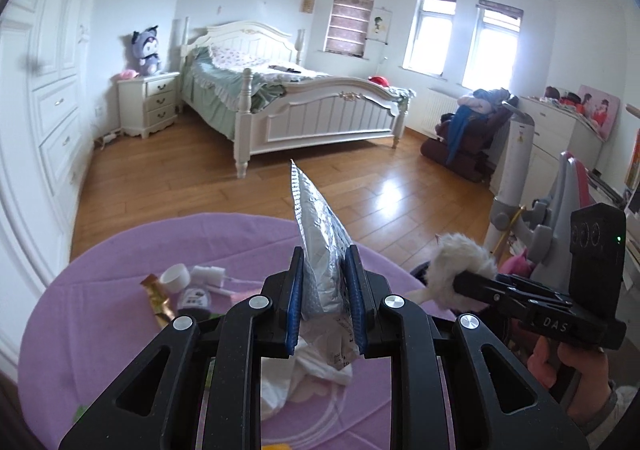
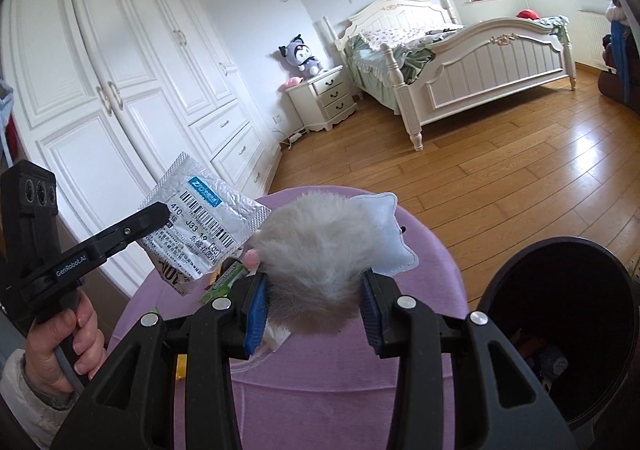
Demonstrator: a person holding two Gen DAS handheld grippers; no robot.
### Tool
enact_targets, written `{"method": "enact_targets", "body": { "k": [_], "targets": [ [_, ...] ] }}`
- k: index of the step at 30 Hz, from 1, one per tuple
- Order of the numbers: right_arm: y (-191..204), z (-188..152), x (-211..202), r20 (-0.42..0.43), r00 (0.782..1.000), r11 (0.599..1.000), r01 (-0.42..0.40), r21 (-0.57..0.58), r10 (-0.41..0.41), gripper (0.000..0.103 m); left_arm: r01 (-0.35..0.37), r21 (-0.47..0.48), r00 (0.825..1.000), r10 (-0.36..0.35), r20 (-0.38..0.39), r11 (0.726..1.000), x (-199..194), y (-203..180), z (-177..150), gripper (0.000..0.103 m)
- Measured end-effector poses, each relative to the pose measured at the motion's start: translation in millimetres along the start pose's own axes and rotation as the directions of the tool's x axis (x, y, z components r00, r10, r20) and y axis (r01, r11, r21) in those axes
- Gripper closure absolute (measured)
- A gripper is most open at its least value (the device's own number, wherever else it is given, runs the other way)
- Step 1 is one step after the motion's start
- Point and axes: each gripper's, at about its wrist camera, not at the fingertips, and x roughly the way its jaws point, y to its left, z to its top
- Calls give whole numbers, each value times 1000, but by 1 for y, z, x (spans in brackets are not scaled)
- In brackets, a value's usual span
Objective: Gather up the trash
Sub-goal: 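Carry the white bag and pom-pom with both tools over the bin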
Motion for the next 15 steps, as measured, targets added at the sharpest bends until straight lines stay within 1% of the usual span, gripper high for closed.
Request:
{"method": "enact_targets", "body": {
  "k": [7, 15],
  "targets": [
    [-52, -1, -13, 31, 997, 993, 64, 102, -68, 64, 76, 65, 997, -74, -28, 995, 36, -59, 2, 82],
    [-101, -11, -28, 41, 991, 974, 117, 196, -127, 64, 154, 121, 986, -145, -83, 981, 82, -119, -3, 82]
  ]
}}
